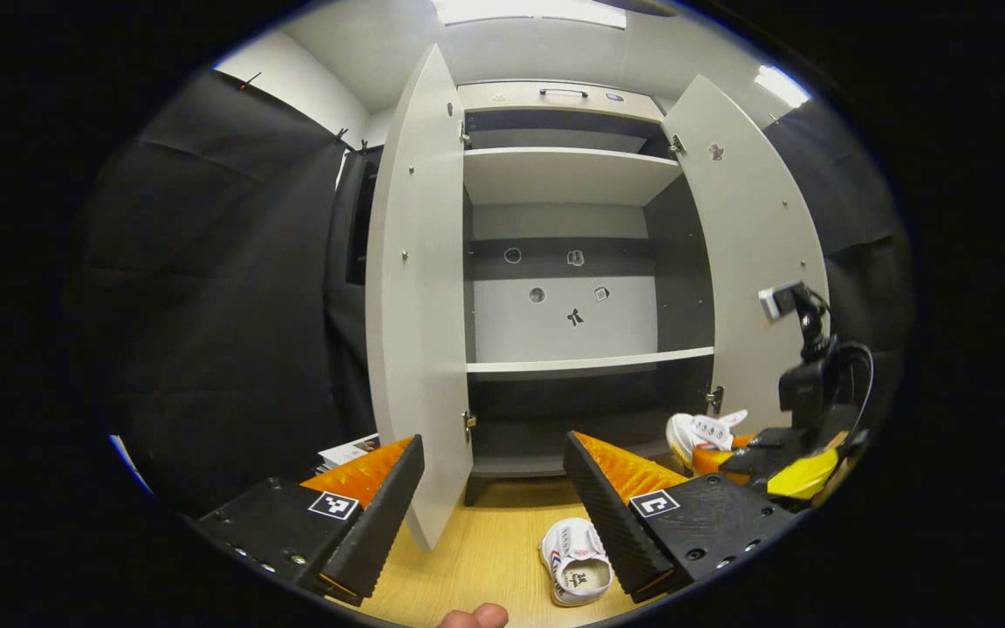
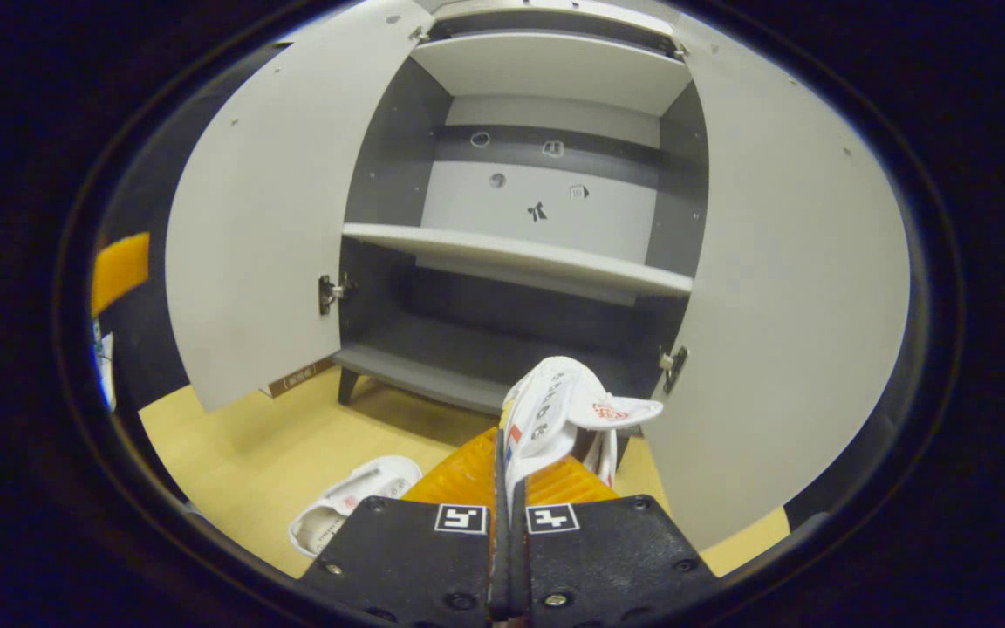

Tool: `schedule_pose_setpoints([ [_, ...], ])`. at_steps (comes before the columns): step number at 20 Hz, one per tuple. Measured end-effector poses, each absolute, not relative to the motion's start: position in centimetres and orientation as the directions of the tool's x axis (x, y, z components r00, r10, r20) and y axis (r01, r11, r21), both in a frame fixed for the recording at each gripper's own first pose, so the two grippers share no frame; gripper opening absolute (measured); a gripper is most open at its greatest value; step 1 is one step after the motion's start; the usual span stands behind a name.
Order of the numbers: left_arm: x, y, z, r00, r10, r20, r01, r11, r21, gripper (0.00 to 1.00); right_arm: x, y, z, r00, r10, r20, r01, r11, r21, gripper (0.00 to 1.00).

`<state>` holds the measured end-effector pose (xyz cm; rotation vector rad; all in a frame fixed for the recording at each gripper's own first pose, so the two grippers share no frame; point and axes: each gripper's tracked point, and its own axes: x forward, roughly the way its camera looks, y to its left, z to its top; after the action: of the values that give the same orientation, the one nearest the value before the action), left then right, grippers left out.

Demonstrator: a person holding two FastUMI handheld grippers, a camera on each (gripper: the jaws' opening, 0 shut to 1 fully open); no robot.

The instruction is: Grab one shoe with the right hand and put it into the shoe cabinet, grab the other shoe with the left hand and put it into the shoe cabinet; then close the right door with the right hand and the left door with the left hand.

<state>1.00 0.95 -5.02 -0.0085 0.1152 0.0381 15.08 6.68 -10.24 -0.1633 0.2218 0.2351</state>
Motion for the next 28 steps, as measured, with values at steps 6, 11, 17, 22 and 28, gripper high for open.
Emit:
schedule_pose_setpoints([
  [6,1.1,0.0,-5.2,0.994,0.013,-0.109,-0.017,0.999,-0.038,0.97,22.8,7.7,3.1,0.976,0.188,-0.112,-0.209,0.950,-0.231,0.04],
  [11,0.9,1.0,-5.2,0.994,0.032,-0.106,-0.035,0.999,-0.027,0.97,32.3,7.5,7.6,0.981,0.122,-0.153,-0.154,0.963,-0.219,0.04],
  [17,0.5,3.0,-5.7,0.990,0.075,-0.120,-0.078,0.997,-0.028,0.97,39.9,7.5,5.2,0.942,0.058,-0.330,-0.132,0.969,-0.207,0.04],
  [22,0.4,4.8,-6.4,0.984,0.107,-0.143,-0.111,0.994,-0.019,0.97,42.8,7.8,3.0,0.875,0.039,-0.483,-0.146,0.972,-0.186,0.04],
  [28,0.7,4.8,-6.5,0.985,0.096,-0.145,-0.098,0.995,-0.011,0.96,43.4,8.2,1.4,0.782,-0.019,-0.623,-0.198,0.940,-0.278,0.04],
])
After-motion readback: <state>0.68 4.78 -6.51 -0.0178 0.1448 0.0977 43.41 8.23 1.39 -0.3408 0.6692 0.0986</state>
